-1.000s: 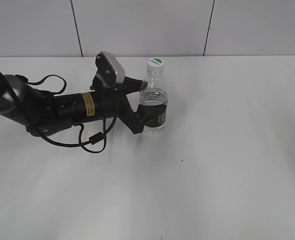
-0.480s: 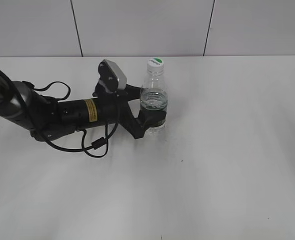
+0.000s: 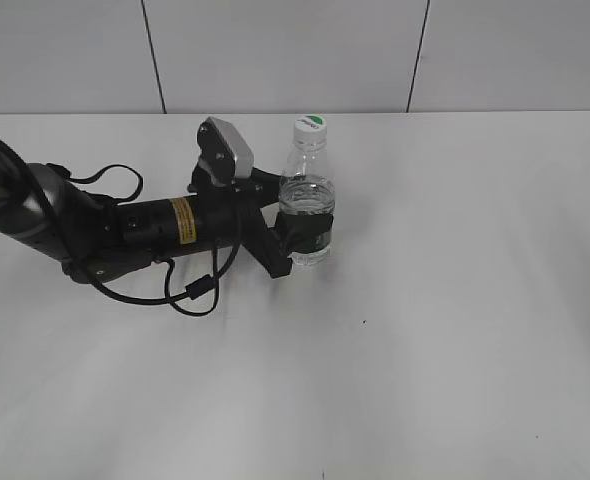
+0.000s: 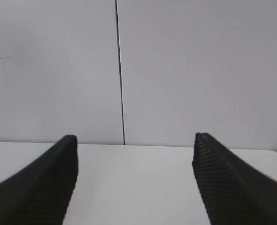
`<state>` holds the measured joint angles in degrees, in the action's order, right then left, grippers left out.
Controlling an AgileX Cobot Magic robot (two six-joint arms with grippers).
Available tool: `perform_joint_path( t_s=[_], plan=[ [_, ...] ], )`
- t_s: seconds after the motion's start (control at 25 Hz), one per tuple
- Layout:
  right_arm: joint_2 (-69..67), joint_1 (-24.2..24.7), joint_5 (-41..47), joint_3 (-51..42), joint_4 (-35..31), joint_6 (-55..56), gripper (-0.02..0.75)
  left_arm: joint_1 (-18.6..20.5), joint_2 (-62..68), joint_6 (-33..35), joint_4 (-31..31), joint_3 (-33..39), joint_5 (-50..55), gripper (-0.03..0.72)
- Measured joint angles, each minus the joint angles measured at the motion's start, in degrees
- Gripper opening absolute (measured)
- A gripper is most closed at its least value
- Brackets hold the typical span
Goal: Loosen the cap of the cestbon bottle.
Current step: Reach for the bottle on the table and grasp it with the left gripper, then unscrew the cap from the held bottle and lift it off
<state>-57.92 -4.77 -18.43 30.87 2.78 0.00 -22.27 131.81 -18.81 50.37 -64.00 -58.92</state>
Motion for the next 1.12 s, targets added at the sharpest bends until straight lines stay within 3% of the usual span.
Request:
perform_joint_path(
  t_s=[0.28, 0.76, 1.12],
  plan=[
    [0.0, 0.0, 4.4, 4.3, 3.7, 0.0, 0.582, 0.0, 0.0, 0.0, 0.4, 0.0, 0.0, 0.421],
    [-7.0, 0.0, 42.0, 24.0, 3.1, -0.5, 0.582, 0.0, 0.0, 0.0, 0.5, 0.0, 0.0, 0.421],
    [-18.3, 0.0, 71.1, 39.6, -5.4, -4.9, 0.582, 0.0, 0.0, 0.0, 0.7, -0.1, 0.0, 0.420]
  ],
)
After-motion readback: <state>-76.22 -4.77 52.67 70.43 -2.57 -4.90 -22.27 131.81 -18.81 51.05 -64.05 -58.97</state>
